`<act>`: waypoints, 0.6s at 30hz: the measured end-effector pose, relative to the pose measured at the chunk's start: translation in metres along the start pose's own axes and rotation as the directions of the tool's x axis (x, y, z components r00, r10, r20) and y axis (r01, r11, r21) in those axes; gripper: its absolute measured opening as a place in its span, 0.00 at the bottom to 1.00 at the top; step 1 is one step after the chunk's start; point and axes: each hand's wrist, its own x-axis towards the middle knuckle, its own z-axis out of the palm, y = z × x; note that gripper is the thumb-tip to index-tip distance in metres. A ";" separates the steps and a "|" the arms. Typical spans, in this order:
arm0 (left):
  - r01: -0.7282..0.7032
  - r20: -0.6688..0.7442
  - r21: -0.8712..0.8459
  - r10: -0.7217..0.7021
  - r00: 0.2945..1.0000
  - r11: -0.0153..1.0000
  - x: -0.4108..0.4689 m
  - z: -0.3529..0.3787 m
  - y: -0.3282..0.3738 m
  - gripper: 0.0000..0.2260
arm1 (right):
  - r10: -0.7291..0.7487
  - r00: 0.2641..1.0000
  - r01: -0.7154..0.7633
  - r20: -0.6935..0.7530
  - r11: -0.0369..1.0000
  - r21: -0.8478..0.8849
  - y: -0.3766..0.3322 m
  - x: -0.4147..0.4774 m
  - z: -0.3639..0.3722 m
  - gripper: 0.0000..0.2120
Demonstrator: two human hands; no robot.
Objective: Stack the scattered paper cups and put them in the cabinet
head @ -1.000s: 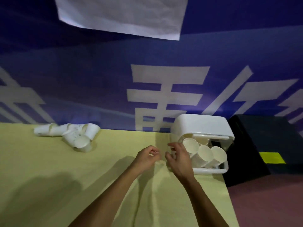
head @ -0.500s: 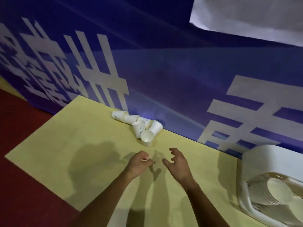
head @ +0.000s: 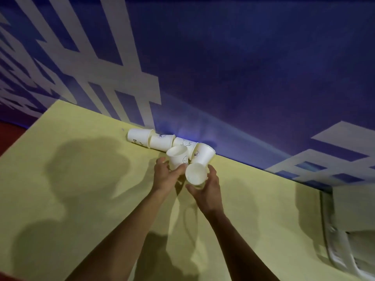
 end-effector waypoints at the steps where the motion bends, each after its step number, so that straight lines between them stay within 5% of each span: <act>1: -0.005 -0.004 -0.028 0.005 1.000 1.000 0.005 0.002 -0.002 0.47 | -0.018 0.999 0.018 -0.028 1.000 0.005 -0.001 0.000 0.004 0.40; 9: -0.074 -0.044 -0.033 0.073 0.996 0.997 0.017 0.004 -0.001 0.30 | 0.000 0.995 -0.003 -0.102 1.000 -0.025 -0.009 -0.001 0.012 0.29; 18: -0.160 -0.027 -0.108 0.158 0.987 0.981 -0.021 -0.008 0.021 0.29 | 0.007 0.974 0.003 -0.226 0.999 0.046 -0.026 -0.036 -0.048 0.29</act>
